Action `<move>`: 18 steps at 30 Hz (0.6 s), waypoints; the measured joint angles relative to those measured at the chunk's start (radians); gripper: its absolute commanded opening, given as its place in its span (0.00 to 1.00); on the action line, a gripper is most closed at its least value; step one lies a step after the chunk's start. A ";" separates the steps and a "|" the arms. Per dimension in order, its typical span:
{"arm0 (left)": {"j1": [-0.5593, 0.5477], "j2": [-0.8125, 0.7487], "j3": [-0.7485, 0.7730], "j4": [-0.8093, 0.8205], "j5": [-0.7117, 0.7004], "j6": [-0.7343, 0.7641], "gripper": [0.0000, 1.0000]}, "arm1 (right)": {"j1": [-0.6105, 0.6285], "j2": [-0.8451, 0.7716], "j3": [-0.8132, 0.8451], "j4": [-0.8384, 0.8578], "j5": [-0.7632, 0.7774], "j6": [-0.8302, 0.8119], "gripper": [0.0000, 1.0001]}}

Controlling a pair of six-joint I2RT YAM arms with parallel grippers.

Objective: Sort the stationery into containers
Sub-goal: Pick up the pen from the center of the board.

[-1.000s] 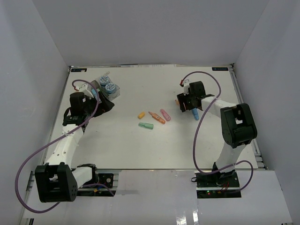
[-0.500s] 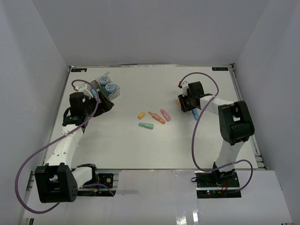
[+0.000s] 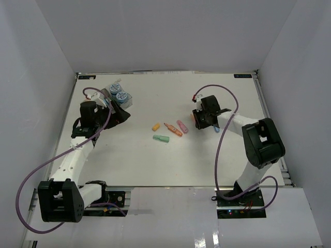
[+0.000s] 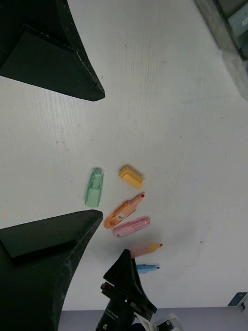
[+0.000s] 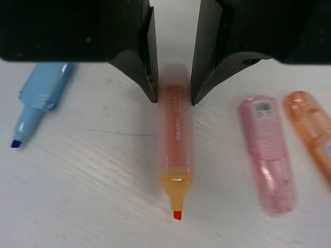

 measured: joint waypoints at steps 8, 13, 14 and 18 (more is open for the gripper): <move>-0.291 -0.001 0.000 0.057 -0.053 -0.148 0.94 | 0.270 -0.266 -0.093 0.091 0.062 0.222 0.08; -0.474 -0.002 -0.004 0.161 -0.157 -0.235 0.93 | 0.445 -0.356 -0.114 0.217 0.148 0.358 0.08; -0.498 -0.002 -0.004 0.180 -0.182 -0.244 0.93 | 0.474 -0.364 -0.122 0.238 0.168 0.379 0.08; -0.586 0.007 -0.004 0.257 -0.275 -0.273 0.90 | 0.567 -0.381 -0.147 0.298 0.252 0.446 0.08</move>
